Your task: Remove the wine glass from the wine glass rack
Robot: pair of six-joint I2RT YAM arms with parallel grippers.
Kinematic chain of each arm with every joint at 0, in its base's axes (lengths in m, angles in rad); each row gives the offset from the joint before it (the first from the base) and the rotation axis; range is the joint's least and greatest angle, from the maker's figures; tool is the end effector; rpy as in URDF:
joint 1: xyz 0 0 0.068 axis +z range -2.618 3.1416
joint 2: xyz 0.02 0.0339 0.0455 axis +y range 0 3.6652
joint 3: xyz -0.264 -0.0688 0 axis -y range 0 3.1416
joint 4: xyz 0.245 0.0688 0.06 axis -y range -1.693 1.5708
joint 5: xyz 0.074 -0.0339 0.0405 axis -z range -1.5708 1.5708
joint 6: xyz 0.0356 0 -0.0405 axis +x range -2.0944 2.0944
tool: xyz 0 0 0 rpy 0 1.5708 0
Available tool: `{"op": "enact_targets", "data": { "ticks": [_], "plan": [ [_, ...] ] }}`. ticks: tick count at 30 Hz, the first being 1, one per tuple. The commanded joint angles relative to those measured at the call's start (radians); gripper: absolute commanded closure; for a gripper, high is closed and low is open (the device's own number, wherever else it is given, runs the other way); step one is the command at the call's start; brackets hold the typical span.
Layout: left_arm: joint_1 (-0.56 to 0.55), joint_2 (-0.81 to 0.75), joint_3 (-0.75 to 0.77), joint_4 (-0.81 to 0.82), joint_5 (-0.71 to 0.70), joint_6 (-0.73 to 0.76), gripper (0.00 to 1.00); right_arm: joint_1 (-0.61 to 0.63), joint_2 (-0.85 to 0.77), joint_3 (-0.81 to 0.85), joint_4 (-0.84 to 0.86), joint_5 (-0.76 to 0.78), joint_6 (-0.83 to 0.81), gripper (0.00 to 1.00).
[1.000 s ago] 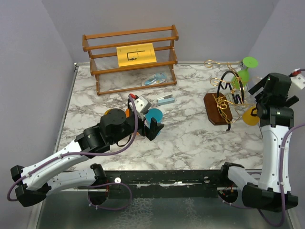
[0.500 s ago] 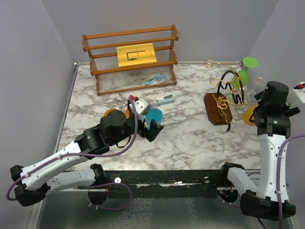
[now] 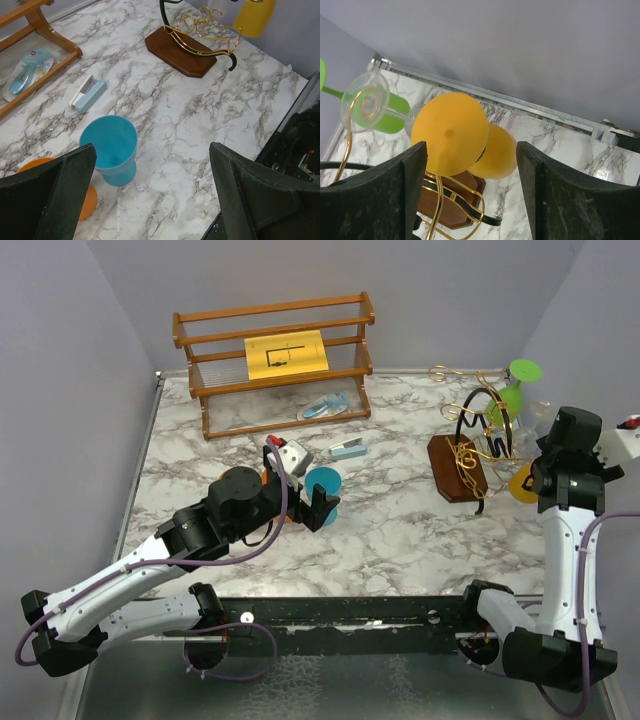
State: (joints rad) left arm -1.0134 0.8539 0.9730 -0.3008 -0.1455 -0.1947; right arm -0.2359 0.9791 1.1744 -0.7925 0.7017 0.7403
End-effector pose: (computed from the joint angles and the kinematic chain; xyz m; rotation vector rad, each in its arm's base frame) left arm 0.1049 -0.1586 0.3815 0.6191 1.7027 -0.7472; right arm 0.1746 -0.0656 0.3821 1.2841 1.5897 -0.4461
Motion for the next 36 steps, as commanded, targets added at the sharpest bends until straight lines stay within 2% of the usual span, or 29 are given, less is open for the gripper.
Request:
{"op": "enact_targets", "data": {
  "ticks": [1, 3, 9, 22, 36],
  "plan": [
    [0.010, -0.001, -0.008, 0.010, 0.023, 0.002, 0.01, -0.038, 0.001, -0.018, 0.049, -0.019, 0.037, 0.32],
    [0.012, 0.000, -0.008, 0.010, 0.023, 0.003, 0.01, -0.049, -0.004, -0.034, 0.069, -0.044, 0.043, 0.36],
    [0.016, 0.004, -0.007, 0.010, 0.036, -0.002, 0.01, -0.060, 0.003, -0.067, 0.090, -0.053, 0.050, 0.37],
    [0.016, 0.014, -0.010, 0.007, 0.026, 0.006, 0.01, -0.089, -0.018, -0.113, 0.116, -0.102, 0.068, 0.62],
    [0.017, 0.035, -0.013, 0.008, 0.040, -0.001, 0.01, -0.088, -0.036, -0.096, 0.097, -0.108, 0.059, 0.84]
  ]
}}
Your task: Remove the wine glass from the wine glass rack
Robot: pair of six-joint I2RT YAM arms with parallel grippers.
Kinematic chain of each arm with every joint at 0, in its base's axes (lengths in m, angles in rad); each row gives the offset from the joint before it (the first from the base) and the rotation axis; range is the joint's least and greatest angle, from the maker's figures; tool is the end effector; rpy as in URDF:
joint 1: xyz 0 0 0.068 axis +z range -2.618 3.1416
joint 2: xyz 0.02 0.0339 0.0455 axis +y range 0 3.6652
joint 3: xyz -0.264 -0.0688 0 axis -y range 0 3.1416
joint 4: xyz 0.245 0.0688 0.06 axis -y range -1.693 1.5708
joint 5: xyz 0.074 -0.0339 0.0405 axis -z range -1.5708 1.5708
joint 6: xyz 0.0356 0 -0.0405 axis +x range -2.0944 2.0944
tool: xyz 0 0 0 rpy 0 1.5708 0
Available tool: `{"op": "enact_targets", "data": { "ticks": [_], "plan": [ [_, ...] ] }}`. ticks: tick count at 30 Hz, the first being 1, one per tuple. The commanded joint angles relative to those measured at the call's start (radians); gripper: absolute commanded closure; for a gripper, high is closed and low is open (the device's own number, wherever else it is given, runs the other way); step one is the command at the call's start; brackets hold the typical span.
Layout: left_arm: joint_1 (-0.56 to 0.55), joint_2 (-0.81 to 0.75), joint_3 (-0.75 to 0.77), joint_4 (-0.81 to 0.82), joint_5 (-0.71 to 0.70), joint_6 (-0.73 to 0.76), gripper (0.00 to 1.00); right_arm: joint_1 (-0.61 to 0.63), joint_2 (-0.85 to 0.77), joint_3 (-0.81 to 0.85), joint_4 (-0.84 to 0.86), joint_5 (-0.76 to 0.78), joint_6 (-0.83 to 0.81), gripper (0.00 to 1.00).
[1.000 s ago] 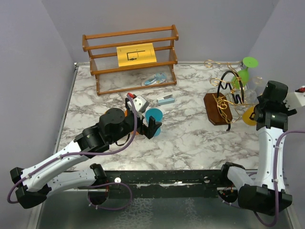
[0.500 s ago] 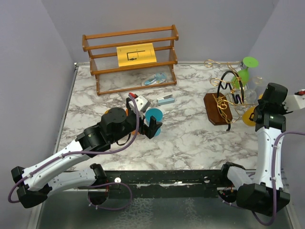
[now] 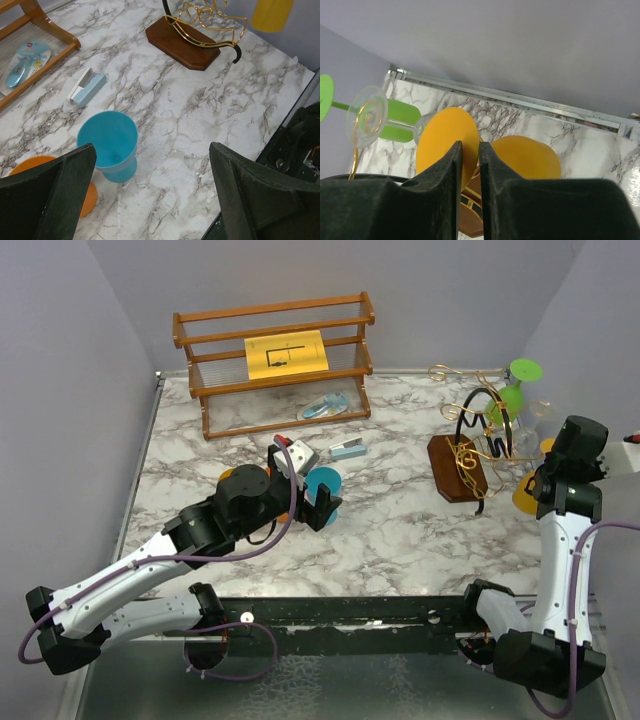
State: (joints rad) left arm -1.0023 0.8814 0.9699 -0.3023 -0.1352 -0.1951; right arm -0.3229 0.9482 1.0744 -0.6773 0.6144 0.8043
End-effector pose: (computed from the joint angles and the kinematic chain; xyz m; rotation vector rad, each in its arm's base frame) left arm 0.1104 -0.1639 0.3754 0.6306 1.7325 -0.7335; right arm 0.1731 -0.0796 0.3643 1.3678 1.5005 -0.3495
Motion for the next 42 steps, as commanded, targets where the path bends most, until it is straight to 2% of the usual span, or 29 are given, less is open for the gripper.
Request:
{"op": "enact_targets", "data": {
  "ticks": [1, 5, 8, 23, 34, 42],
  "plan": [
    [0.005, 0.007, -0.011, 0.010, 0.029, -0.001, 0.01, -0.002, -0.005, 0.007, -0.018, -0.021, -0.001, 0.85],
    [0.008, 0.007, -0.011, 0.010, 0.031, -0.001, 0.01, -0.002, -0.001, 0.009, -0.020, -0.016, 0.036, 0.89],
    [0.011, 0.008, -0.011, 0.010, 0.034, -0.001, 0.01, -0.002, 0.002, 0.005, -0.018, -0.023, 0.100, 0.99],
    [0.022, 0.030, -0.010, 0.009, 0.044, -0.001, 0.01, -0.002, -0.031, 0.001, -0.026, -0.105, 0.345, 0.99],
    [0.022, 0.028, -0.011, 0.010, 0.050, -0.004, 0.01, -0.002, -0.090, 0.005, -0.111, -0.166, 0.482, 0.99],
    [0.022, 0.033, -0.014, 0.012, 0.060, -0.006, 0.01, -0.002, -0.160, -0.010, -0.156, -0.132, 0.537, 0.99]
  ]
}}
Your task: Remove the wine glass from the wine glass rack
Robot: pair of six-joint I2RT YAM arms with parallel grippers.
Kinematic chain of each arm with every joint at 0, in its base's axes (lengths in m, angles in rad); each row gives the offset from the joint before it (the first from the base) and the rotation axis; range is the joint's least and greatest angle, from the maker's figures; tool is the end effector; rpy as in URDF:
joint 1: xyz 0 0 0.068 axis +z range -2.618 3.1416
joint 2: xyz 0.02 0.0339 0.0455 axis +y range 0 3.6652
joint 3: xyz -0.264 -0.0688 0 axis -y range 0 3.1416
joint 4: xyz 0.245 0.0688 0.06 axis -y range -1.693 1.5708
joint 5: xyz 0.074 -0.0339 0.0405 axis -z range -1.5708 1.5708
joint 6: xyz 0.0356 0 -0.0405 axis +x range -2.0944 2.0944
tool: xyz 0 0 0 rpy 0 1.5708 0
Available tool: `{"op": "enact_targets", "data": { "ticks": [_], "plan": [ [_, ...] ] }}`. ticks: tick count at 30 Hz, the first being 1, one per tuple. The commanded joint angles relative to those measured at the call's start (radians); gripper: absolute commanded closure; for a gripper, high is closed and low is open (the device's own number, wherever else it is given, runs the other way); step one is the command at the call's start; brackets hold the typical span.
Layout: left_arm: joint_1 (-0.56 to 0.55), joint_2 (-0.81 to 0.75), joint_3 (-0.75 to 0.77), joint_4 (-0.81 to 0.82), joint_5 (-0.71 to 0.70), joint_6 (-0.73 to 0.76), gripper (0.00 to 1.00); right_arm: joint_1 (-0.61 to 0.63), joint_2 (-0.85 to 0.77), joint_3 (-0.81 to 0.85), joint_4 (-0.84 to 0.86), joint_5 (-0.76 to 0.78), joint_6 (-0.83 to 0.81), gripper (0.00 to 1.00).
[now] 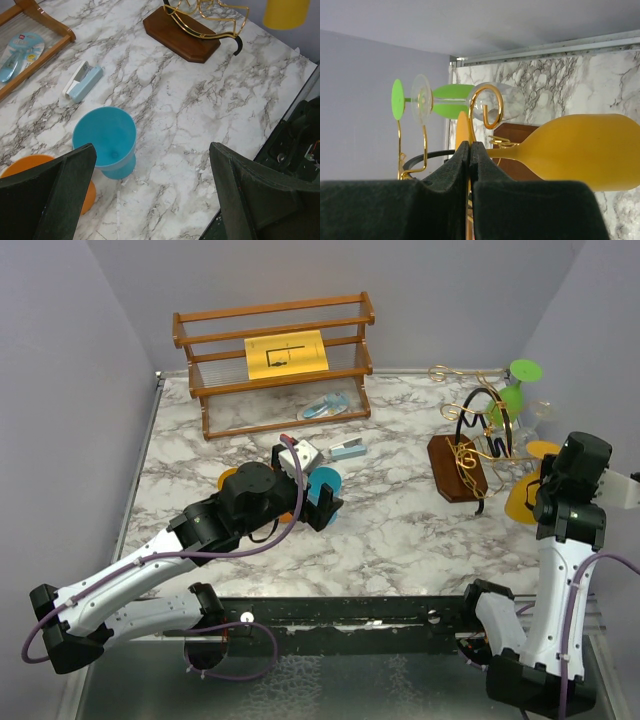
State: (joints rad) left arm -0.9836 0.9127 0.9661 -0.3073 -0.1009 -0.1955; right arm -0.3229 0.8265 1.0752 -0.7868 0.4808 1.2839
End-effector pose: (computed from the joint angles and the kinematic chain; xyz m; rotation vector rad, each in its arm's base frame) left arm 0.1171 -0.1694 0.3679 0.6560 1.7694 -0.7319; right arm 0.1413 -0.0646 0.3720 1.6524 1.2026 0.0912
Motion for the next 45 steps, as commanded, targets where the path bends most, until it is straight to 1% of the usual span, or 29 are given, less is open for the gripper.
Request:
{"op": "enact_targets", "data": {
  "ticks": [1, 5, 6, 10, 12, 14, 15, 20, 22, 25, 27, 31, 35, 38, 42, 43, 45],
  "plan": [
    [0.004, 0.004, -0.010, 0.017, 0.025, -0.005, 0.01, -0.002, -0.047, -0.010, -0.058, 0.006, 0.064, 0.99],
    [0.005, 0.015, -0.008, 0.015, 0.026, -0.006, 0.01, -0.002, -0.089, -0.003, -0.090, 0.008, 0.070, 0.99],
    [0.006, 0.019, -0.009, 0.014, 0.027, -0.007, 0.01, -0.002, -0.100, 0.001, -0.096, 0.036, 0.064, 0.99],
    [0.021, 0.034, -0.002, 0.009, 0.031, -0.016, 0.01, -0.002, -0.159, 0.031, -0.123, 0.062, 0.002, 0.99],
    [0.034, 0.036, -0.001, 0.012, 0.047, -0.024, 0.01, -0.002, -0.194, 0.051, -0.133, 0.048, -0.040, 0.99],
    [0.046, 0.033, -0.007, 0.024, 0.073, -0.030, 0.01, -0.002, -0.236, 0.068, -0.139, 0.022, -0.075, 0.99],
    [0.052, 0.031, -0.007, 0.030, 0.087, -0.032, 0.01, 0.000, -0.257, 0.073, -0.146, -0.018, -0.082, 0.99],
    [0.069, 0.042, 0.001, 0.045, 0.133, -0.077, 0.01, 0.032, -0.341, 0.132, -0.191, -0.130, -0.072, 0.99],
    [0.069, 0.049, 0.012, 0.043, 0.153, -0.119, 0.01, 0.053, -0.354, 0.172, -0.226, -0.166, -0.056, 0.99],
    [0.069, 0.038, -0.004, 0.079, 0.206, -0.219, 0.01, 0.077, -0.371, 0.210, -0.253, -0.265, -0.032, 0.99],
    [0.069, 0.024, -0.042, 0.145, 0.256, -0.322, 0.01, 0.095, -0.384, 0.206, -0.244, -0.353, -0.009, 0.99],
    [0.068, 0.008, -0.137, 0.345, 0.364, -0.559, 0.01, 0.160, -0.406, 0.142, -0.192, -0.520, 0.071, 0.99],
    [0.067, 0.023, -0.220, 0.547, 0.412, -0.769, 0.01, 0.229, -0.426, 0.045, -0.095, -0.687, 0.150, 0.99],
    [0.062, 0.039, -0.272, 0.659, 0.424, -0.868, 0.01, 0.261, -0.456, -0.043, 0.005, -0.817, 0.201, 0.99],
    [0.049, 0.065, -0.341, 0.807, 0.413, -0.975, 0.01, 0.268, -0.528, -0.228, 0.217, -1.029, 0.342, 0.99],
    [0.044, 0.071, -0.358, 0.840, 0.405, -0.997, 0.01, 0.268, -0.544, -0.272, 0.272, -1.061, 0.370, 0.99],
    [0.031, 0.073, -0.395, 0.892, 0.376, -1.039, 0.01, 0.269, -0.558, -0.317, 0.327, -1.098, 0.414, 0.99]
  ]
}}
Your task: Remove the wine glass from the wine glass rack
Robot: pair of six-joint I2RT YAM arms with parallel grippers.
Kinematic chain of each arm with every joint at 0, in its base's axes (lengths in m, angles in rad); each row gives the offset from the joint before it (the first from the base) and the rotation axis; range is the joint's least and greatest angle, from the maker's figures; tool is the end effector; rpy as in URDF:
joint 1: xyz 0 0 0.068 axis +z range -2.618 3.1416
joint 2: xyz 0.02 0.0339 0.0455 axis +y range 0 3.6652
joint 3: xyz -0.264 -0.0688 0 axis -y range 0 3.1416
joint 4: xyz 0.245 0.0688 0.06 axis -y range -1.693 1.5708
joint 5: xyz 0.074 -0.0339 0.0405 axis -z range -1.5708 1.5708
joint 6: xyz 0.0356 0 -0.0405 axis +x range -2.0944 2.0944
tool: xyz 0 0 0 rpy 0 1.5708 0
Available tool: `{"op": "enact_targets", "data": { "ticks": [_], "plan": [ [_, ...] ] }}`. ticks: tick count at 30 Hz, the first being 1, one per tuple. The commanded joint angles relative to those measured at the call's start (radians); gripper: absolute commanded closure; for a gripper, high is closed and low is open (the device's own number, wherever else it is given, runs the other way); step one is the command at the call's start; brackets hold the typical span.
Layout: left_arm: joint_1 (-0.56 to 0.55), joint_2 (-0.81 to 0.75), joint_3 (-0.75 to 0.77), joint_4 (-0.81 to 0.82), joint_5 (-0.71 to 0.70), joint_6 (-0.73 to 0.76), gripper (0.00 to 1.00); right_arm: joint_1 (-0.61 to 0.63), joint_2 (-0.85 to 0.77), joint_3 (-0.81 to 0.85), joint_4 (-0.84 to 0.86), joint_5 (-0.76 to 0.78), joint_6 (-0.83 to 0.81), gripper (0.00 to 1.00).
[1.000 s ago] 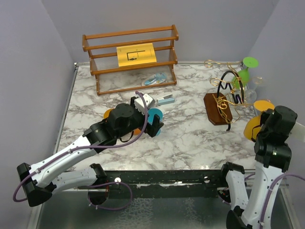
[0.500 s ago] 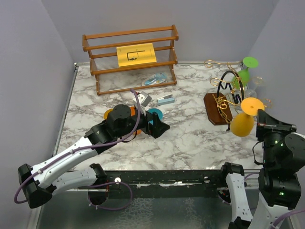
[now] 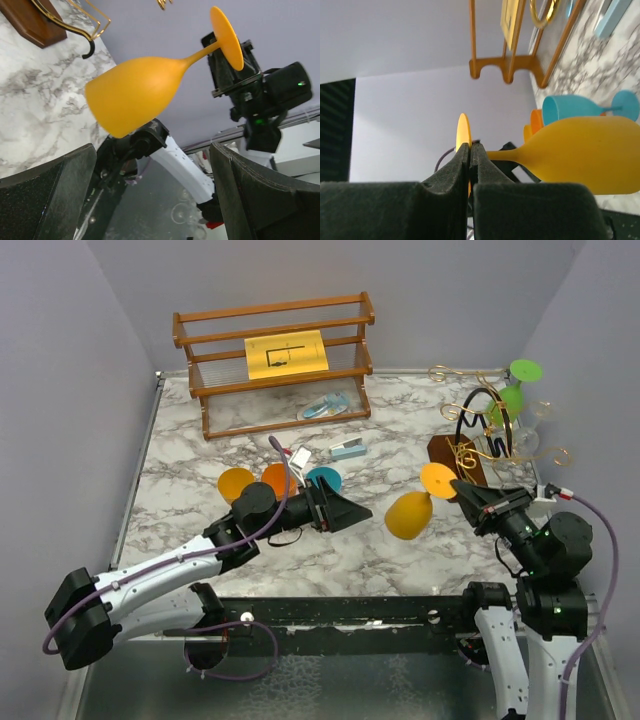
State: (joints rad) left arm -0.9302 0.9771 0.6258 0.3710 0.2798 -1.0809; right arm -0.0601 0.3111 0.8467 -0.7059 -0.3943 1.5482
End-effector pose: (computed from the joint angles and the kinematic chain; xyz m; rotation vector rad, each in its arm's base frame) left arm 0.1303 -0.1912 0.3065 0.1253 1.8584 -1.7269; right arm 0.0548 0.0104 0.3528 1.1646 1.5728 1.3851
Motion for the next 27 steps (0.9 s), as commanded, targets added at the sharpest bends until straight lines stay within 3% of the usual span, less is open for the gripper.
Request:
{"op": "enact_targets", "data": {
  "ticks": [1, 10, 19, 27],
  "plan": [
    [-0.032, 0.005, -0.069, 0.235, -0.031, -0.167, 0.01, 0.008, -0.043, -0.092, 0.254, -0.234, 0.164, 0.99],
    [-0.076, 0.001, -0.172, 0.370, -0.146, -0.256, 0.03, 0.034, -0.005, -0.061, 0.357, -0.279, 0.258, 0.99],
    [-0.104, 0.177, -0.219, 0.915, -0.042, -0.395, 0.10, 0.043, 0.019, -0.072, 0.426, -0.289, 0.301, 0.99],
    [-0.146, 0.324, -0.206, 1.261, -0.063, -0.458, 0.26, 0.049, -0.013, -0.148, 0.437, -0.279, 0.307, 0.99]
  ]
}}
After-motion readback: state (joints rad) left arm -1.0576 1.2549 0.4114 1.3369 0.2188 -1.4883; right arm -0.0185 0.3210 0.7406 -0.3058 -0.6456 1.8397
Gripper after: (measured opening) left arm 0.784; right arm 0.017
